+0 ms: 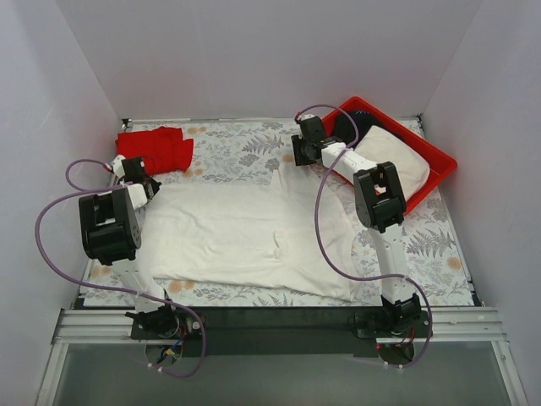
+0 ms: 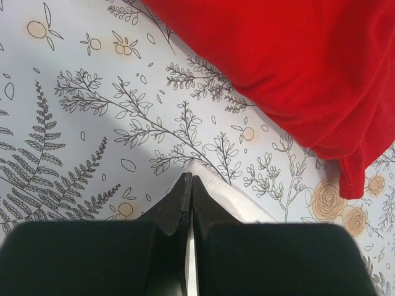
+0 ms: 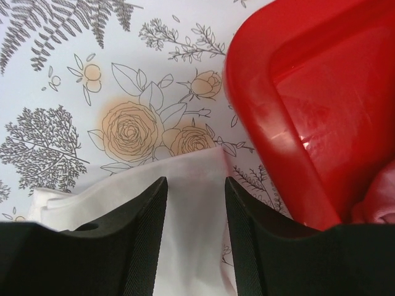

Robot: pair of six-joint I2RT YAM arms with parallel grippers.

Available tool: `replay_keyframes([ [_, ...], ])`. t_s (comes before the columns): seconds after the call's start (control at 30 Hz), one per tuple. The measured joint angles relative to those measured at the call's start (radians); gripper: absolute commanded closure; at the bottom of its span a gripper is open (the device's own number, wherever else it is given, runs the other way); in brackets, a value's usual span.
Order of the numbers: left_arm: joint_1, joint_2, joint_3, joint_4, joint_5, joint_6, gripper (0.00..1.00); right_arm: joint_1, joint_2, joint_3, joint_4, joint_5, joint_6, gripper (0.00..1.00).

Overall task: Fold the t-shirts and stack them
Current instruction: Fold the tshirt

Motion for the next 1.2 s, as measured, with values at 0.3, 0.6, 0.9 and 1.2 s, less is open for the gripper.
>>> replay_keyframes([
  [0.3,0.000,-0.008,-0.005,-0.001,0.003,0.000,1.00,0.003,0.020,0.002,0.006,0.005,0.002,0.66],
  [0.6,0.003,-0.011,-0.006,-0.004,0.003,0.000,1.00,0.013,0.010,-0.033,0.051,0.013,0.018,0.67],
  [0.9,0.013,-0.014,-0.006,-0.021,-0.028,0.008,1.00,0.031,-0.027,-0.088,0.058,0.026,0.026,0.65],
  [1.2,0.084,-0.033,-0.032,-0.023,-0.034,0.008,1.00,0.036,-0.061,-0.110,0.005,0.032,0.025,0.57],
])
